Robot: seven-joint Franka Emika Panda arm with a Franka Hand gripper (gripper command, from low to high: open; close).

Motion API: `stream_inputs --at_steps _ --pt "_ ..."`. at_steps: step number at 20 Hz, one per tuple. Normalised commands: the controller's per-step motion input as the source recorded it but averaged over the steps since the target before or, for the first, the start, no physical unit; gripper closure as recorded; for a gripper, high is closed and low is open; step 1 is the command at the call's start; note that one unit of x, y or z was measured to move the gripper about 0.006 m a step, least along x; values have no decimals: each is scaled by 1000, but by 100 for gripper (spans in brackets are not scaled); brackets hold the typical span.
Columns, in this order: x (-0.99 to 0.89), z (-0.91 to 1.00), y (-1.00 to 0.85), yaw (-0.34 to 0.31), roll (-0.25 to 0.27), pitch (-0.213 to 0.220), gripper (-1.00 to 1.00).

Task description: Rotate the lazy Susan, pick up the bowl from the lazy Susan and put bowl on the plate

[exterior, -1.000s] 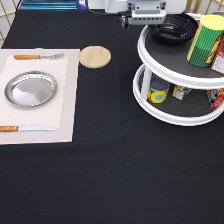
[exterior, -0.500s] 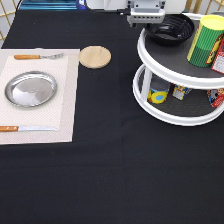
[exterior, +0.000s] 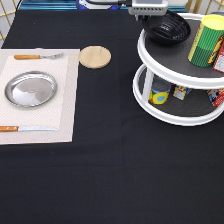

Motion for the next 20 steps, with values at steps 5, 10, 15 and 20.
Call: stream_inputs --at_steps 5,10,15,20 --pt "90 153 -15 65 -10 34 100" --pt "185 -160 171 19 11 1 100" --pt "318 4 241 9 32 12 -100" --pt "184 283 90 7 88 22 -100"
